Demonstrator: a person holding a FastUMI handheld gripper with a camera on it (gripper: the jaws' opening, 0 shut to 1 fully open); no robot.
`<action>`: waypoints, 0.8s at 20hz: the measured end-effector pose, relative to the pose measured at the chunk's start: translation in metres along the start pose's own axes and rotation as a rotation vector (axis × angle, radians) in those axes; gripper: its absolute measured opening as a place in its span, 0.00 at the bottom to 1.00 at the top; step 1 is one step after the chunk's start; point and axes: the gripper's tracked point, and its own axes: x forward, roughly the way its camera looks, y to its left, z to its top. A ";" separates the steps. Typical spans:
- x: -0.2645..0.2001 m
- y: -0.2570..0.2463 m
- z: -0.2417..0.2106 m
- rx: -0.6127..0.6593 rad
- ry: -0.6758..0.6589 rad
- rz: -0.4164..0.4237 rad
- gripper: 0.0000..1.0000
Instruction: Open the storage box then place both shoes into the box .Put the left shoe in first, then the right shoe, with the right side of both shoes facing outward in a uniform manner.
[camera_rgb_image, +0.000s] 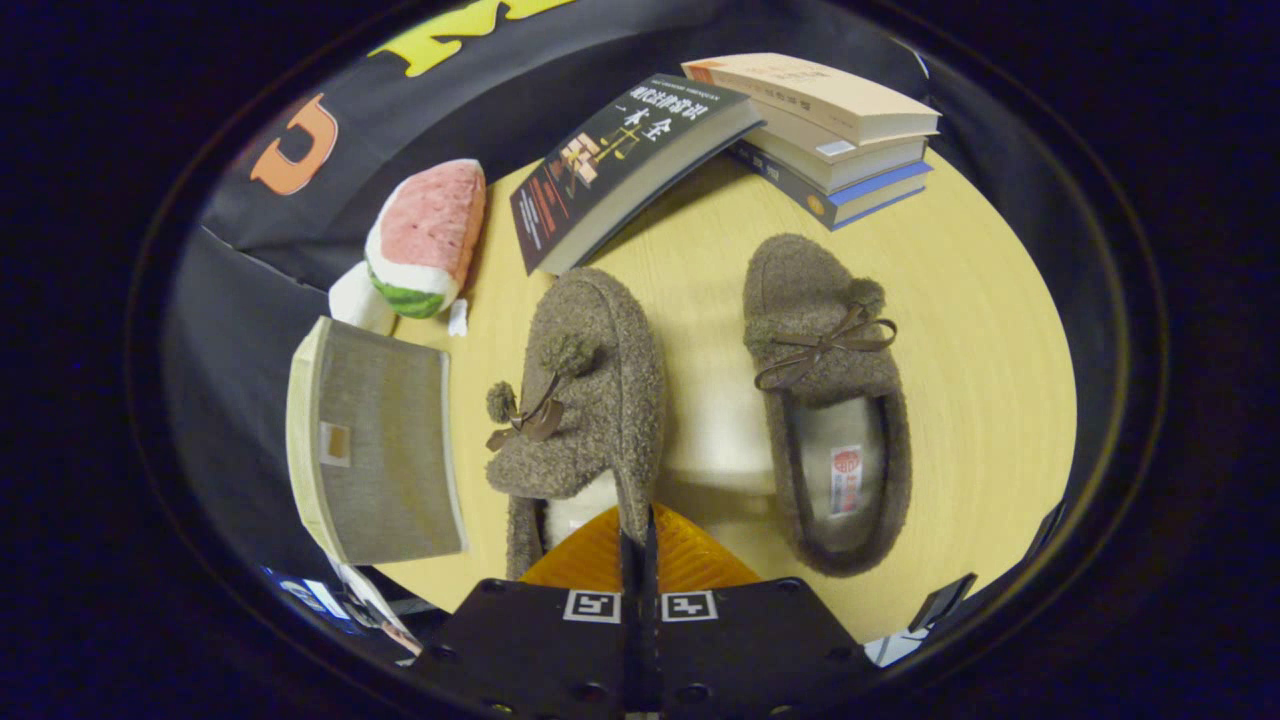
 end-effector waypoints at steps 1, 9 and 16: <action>-0.012 0.009 0.001 -0.009 -0.015 0.010 0.00; -0.091 0.128 0.004 -0.099 -0.124 0.138 0.00; -0.092 0.256 -0.022 -0.182 -0.110 0.229 0.00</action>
